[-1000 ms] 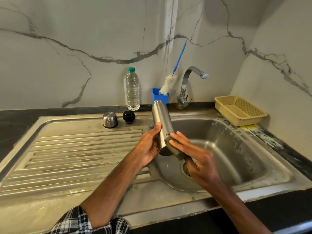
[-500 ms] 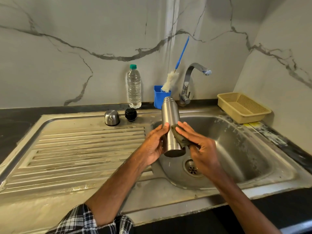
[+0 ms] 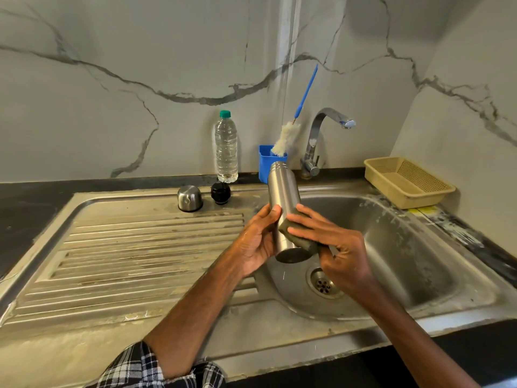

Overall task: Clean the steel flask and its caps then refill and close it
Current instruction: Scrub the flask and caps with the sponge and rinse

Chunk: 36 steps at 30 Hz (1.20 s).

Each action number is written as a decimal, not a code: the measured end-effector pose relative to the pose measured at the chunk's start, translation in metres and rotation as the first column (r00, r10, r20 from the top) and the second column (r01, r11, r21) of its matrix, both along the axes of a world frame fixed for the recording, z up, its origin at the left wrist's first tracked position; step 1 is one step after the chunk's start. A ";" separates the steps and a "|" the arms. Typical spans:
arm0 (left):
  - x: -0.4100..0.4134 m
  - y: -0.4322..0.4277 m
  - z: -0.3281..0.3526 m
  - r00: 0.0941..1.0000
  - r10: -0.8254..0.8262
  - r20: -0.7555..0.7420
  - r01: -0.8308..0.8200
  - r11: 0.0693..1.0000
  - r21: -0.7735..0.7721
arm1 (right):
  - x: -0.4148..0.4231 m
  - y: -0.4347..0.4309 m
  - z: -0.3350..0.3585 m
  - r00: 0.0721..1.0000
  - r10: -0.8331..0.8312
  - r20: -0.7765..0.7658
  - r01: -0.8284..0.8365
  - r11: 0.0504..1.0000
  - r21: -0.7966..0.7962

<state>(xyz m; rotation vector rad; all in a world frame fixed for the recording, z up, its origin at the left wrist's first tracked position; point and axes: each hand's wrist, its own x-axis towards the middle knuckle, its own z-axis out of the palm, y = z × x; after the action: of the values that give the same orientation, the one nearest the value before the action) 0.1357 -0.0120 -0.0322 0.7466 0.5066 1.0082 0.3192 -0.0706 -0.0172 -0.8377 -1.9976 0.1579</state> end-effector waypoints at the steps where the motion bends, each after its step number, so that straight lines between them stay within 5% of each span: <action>1: 0.000 0.000 0.000 1.000 -0.009 0.007 0.009 1.000 0.003 | 0.001 -0.001 0.002 1.000 0.016 0.007 -0.016 1.000 0.021; 8: 0.005 -0.002 0.000 0.996 -0.067 -0.058 0.069 0.997 0.046 | 0.005 0.029 0.012 0.965 -0.179 -0.191 0.144 0.973 -0.182; 14: -0.005 0.003 0.003 0.998 -0.041 -0.057 0.045 0.996 0.076 | 0.001 0.005 0.011 1.000 0.002 -0.015 -0.002 1.000 -0.010; 21: 0.003 -0.003 0.001 0.978 -0.115 -0.172 0.134 0.986 0.101 | 0.012 0.059 0.033 0.967 -0.234 -0.103 0.222 0.968 -0.113; 28: -0.004 0.003 0.002 0.991 -0.047 -0.127 0.062 0.991 0.118 | 0.004 0.027 0.014 0.994 0.006 -0.105 -0.011 0.999 -0.052; 32: 0.003 -0.002 0.001 0.971 -0.105 -0.213 0.140 0.978 0.158 | 0.011 0.056 0.032 0.989 -0.143 -0.027 0.143 0.990 0.015; 36: 0.003 -0.001 0.001 0.975 -0.079 -0.206 0.114 0.981 0.160 | 0.010 0.078 0.041 0.960 -0.277 -0.041 0.272 0.957 -0.097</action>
<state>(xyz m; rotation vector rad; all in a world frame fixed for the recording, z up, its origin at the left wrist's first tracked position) 0.1382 -0.0128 -0.0315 1.0237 0.5546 0.8978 0.3296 0.0073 0.0237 -1.1476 -1.8124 0.1107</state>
